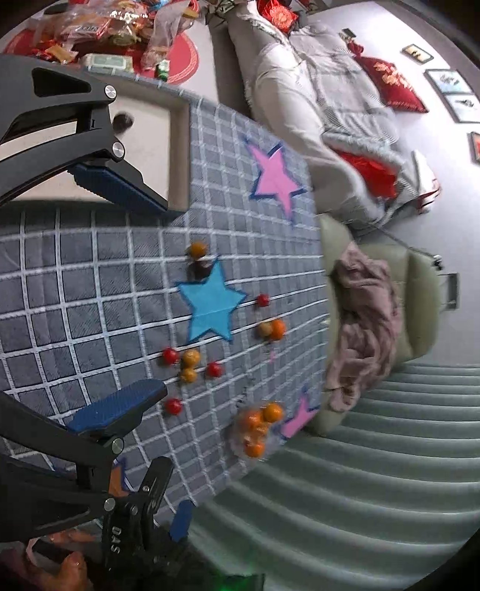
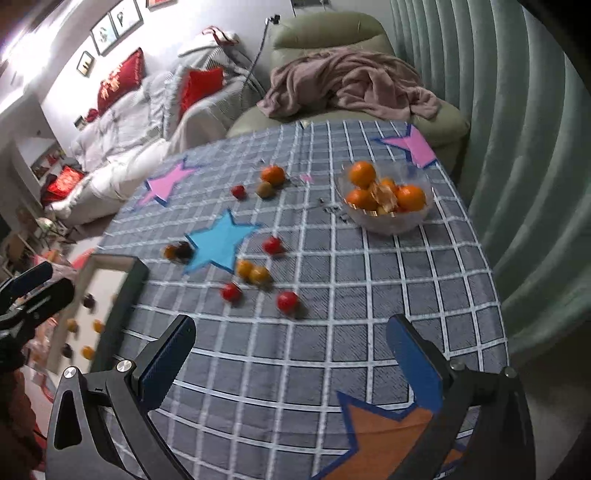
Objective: Organize fruits
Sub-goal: 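Grasp a red tomato with the left tool while the right tool grasps another red tomato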
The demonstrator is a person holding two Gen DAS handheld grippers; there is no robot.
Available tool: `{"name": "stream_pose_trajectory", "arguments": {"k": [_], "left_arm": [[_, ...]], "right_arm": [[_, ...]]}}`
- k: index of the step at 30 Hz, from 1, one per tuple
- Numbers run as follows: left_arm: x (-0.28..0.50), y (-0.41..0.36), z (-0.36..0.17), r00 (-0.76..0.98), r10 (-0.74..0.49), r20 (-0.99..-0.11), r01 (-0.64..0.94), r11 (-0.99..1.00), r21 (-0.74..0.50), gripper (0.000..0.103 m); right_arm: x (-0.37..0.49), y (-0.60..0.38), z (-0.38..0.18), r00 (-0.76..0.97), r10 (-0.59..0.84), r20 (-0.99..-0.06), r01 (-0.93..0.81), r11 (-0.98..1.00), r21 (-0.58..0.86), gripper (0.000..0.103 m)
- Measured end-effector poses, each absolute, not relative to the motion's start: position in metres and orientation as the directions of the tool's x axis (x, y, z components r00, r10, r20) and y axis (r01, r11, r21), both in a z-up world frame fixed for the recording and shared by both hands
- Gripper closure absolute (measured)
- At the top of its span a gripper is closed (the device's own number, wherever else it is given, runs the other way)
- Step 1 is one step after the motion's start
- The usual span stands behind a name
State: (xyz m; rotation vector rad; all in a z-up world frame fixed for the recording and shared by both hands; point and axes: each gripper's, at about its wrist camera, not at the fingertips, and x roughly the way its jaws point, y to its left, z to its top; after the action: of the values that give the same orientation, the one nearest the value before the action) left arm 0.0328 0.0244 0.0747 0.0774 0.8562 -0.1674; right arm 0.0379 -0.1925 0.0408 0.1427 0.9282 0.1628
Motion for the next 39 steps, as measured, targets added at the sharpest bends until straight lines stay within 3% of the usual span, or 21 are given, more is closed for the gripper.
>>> {"name": "stream_pose_trajectory", "arguments": {"k": [8, 13, 19, 21, 22, 24, 30, 37, 38, 39], "left_arm": [[0.063, -0.01, 0.006, 0.581, -0.06, -0.812, 0.223, 0.971, 0.088, 0.013], [0.082, -0.008, -0.013, 0.564, -0.078, -0.822, 0.233, 0.97, 0.068, 0.013], [0.093, -0.008, -0.021, 0.559, -0.102, -0.823, 0.248, 0.968, 0.049, 0.013], [0.097, -0.011, -0.022, 0.56, -0.11, -0.821, 0.257, 0.965, 0.046, 0.013], [0.099, -0.013, -0.022, 0.56, -0.113, -0.821, 0.262, 0.964, 0.046, 0.013], [0.103, -0.016, -0.023, 0.564, -0.108, -0.819, 0.263, 0.963, 0.054, 0.013], [0.113, -0.026, -0.028, 0.55, -0.125, -0.826, 0.281, 0.959, 0.042, 0.013], [0.113, -0.047, -0.04, 0.539, -0.113, -0.834, 0.314, 0.947, 0.074, 0.013], [0.113, -0.05, -0.043, 0.536, -0.106, -0.838, 0.315, 0.946, 0.082, 0.017], [0.113, -0.051, -0.043, 0.535, -0.12, -0.836, 0.319, 0.945, 0.068, 0.027]], "right_arm": [[0.062, -0.181, -0.012, 0.55, 0.129, -0.825, -0.089, 0.991, 0.095, 0.002], [0.077, -0.183, -0.03, 0.537, 0.144, -0.831, -0.098, 0.989, 0.108, 0.003], [0.09, -0.163, -0.037, 0.555, 0.132, -0.821, -0.18, 0.983, 0.036, 0.017], [0.093, -0.158, -0.038, 0.56, 0.126, -0.819, -0.194, 0.981, 0.019, 0.031], [0.094, -0.155, -0.037, 0.57, 0.125, -0.812, -0.205, 0.979, 0.007, 0.033], [0.095, -0.152, -0.037, 0.578, 0.13, -0.806, -0.218, 0.976, 0.001, 0.048], [0.094, -0.152, -0.035, 0.589, 0.148, -0.795, -0.233, 0.972, 0.008, 0.075], [0.087, -0.173, -0.036, 0.589, 0.142, -0.795, -0.188, 0.982, 0.036, 0.075], [0.087, -0.175, -0.035, 0.589, 0.144, -0.795, -0.184, 0.982, 0.042, 0.075], [0.087, -0.176, -0.035, 0.589, 0.146, -0.795, -0.182, 0.982, 0.045, 0.075]]}}
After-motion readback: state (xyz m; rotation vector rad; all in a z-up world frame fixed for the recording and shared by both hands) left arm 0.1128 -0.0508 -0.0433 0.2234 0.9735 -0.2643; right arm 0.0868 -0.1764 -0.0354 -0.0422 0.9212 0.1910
